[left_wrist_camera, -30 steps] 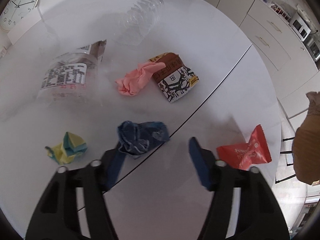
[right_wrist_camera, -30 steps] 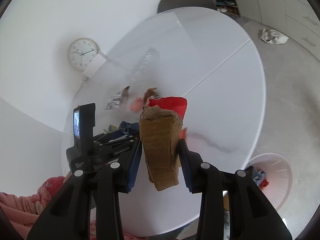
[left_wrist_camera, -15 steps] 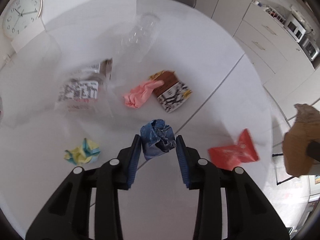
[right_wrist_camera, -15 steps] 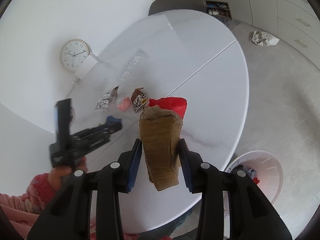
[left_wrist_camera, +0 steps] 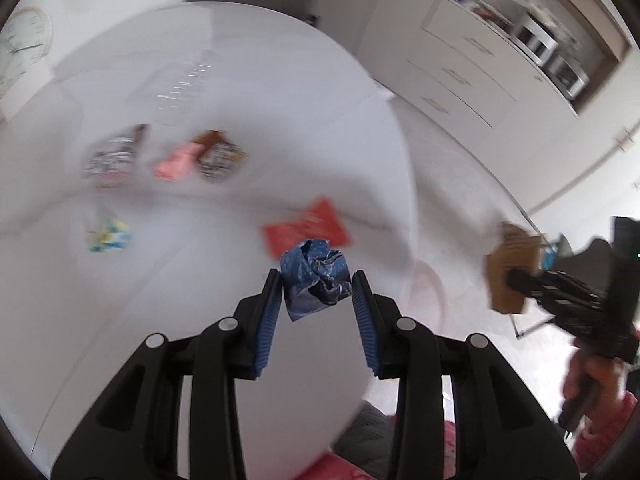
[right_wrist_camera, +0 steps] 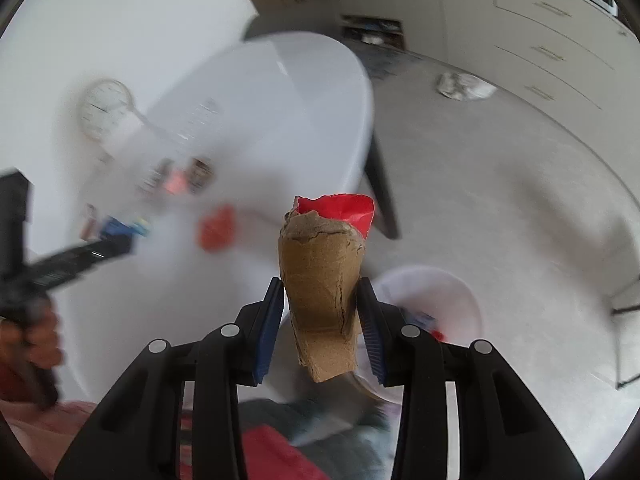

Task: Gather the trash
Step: 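Carry the blue wrapper and brown bag over the wastebasket and release both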

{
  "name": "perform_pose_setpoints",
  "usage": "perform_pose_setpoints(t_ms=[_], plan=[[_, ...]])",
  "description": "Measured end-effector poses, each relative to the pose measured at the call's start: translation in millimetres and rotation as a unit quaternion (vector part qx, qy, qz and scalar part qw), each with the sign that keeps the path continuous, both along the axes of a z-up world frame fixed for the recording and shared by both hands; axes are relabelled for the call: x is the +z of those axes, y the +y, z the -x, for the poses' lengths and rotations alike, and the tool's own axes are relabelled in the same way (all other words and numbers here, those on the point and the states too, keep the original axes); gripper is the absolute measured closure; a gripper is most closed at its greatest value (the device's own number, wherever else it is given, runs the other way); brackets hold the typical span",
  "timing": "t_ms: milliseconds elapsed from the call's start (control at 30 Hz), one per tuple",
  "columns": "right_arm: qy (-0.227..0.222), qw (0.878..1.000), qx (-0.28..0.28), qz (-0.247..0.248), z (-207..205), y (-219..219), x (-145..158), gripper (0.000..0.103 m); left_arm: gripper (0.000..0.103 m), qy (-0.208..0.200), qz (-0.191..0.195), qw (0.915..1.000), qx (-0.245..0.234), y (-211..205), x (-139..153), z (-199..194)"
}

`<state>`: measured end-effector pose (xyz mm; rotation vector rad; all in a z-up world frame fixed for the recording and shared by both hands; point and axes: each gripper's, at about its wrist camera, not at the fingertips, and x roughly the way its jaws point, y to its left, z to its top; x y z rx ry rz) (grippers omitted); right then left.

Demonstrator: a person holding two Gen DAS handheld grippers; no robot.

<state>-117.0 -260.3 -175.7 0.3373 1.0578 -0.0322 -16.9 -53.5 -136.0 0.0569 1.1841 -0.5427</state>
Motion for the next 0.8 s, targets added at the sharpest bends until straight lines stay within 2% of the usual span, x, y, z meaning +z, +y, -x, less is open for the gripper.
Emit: perform_pose_setpoints(t_ms=[267,367,467,533,600,800], plan=[[0.118,0.993,-0.009,0.013,4,-29,-125,0.063,0.067,-0.011,-0.018,0.997,-0.075,-54,0,32],[0.139,0.99,-0.031,0.011,5,-41,-149,0.033,0.067,-0.014,-0.029,0.995,-0.095,-71,0,41],[0.14,0.989,-0.053,0.0,10,-56,-150,0.022,0.067,-0.015,-0.038,0.9931,-0.11,-85,-2,48],[0.13,0.989,-0.073,0.005,19,-70,-140,0.011,0.067,-0.013,-0.041,0.9918,-0.12,-96,-5,51],[0.123,0.988,-0.088,0.008,29,-77,-132,0.007,0.067,-0.009,-0.044,0.9904,-0.131,-109,-9,53],[0.107,0.986,-0.13,0.009,64,-113,-106,0.007,0.067,0.012,-0.043,0.9817,-0.185,-164,-29,64]])
